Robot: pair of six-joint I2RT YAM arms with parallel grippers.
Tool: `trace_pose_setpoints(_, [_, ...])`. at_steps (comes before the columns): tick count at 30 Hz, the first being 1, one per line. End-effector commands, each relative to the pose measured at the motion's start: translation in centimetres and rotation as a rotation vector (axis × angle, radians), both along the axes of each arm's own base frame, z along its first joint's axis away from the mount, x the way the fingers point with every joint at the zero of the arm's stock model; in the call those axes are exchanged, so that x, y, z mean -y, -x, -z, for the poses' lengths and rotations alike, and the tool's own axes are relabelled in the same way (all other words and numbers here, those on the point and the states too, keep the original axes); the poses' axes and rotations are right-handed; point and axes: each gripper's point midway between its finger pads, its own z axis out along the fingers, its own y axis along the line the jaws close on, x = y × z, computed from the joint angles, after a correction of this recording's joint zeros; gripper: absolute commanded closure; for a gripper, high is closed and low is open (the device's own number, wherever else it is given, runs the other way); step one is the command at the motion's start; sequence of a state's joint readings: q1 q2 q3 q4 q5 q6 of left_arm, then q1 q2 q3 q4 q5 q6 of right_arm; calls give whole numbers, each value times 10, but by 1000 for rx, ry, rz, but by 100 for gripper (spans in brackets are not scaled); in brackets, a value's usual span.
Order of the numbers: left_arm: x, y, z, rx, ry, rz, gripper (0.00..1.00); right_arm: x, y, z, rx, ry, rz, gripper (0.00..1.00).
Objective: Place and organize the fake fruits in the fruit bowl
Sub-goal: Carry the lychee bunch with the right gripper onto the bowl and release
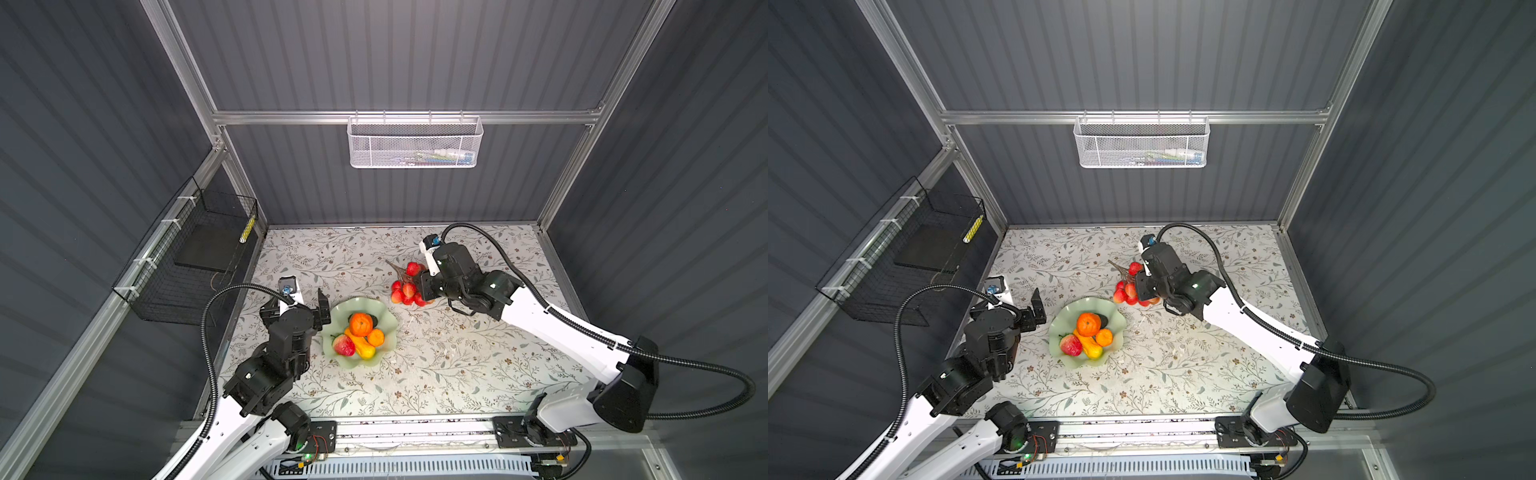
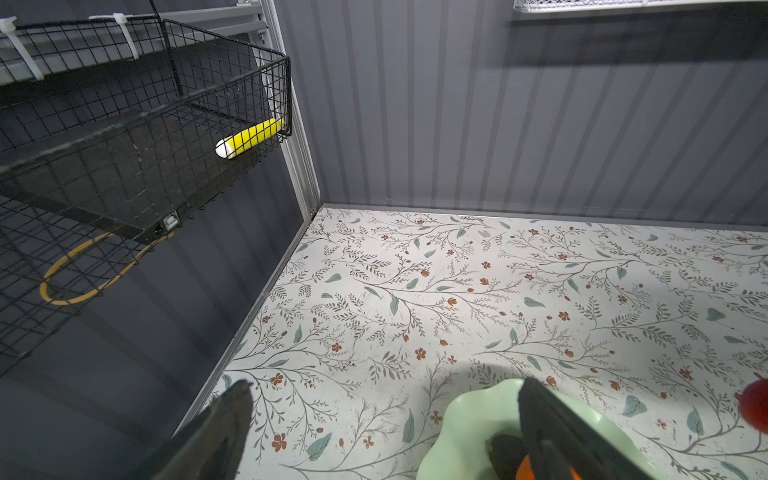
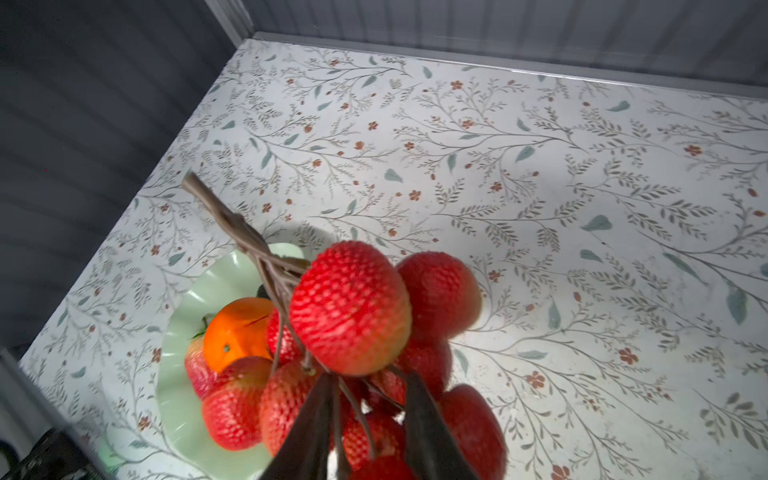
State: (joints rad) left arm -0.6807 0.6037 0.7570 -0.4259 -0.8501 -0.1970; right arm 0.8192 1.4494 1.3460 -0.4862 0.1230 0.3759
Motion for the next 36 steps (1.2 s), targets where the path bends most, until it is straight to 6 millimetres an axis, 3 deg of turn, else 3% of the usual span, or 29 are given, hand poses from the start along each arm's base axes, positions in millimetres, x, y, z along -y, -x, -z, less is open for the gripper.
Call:
trace_pose_setpoints(1, [-7,4,-4,22,26,-33,0,-9,17,-9,-9,-2,-47,78])
trace_pose_setpoints(11, [-10,6,-5,32,39,-35,0,-66,45,23,-106,-26,-175,77])
trace_pose_setpoints(22, [-11,7,-5,39,45,-36,0,-94,60,48,-118,29,-274,76])
trace_pose_setpoints(31, [-11,7,-6,41,46,-37,0,-111,64,96,-238,64,-303,64])
trace_pose_setpoints(36, [-12,8,-7,46,49,-40,0,-118,60,99,-240,61,-306,48])
